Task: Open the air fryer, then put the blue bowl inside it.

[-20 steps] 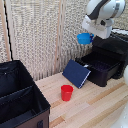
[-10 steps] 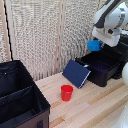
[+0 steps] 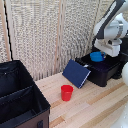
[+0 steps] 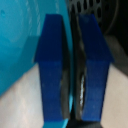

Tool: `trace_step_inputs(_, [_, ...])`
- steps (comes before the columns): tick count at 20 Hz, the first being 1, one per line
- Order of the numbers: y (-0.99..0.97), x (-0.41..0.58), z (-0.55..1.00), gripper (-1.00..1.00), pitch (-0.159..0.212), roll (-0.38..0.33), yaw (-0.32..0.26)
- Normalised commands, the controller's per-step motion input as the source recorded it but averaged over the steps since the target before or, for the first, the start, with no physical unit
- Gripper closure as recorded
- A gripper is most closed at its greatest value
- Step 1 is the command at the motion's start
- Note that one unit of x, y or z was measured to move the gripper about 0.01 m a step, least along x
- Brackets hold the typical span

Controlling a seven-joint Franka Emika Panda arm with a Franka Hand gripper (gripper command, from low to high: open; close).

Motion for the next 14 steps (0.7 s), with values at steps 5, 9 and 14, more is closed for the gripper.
trace_step_inputs(5, [0.0, 0.149, -0.4, 1.0, 0.088, -0.072, 0.106])
trace_step_inputs(9, [0.05, 0.133, -0.06, -1.0, 0.015, -0.068, 0.129])
trace_step_inputs(14, [-0.07, 0.165, 0.25, -1.0, 0.045, 0.008, 0.099])
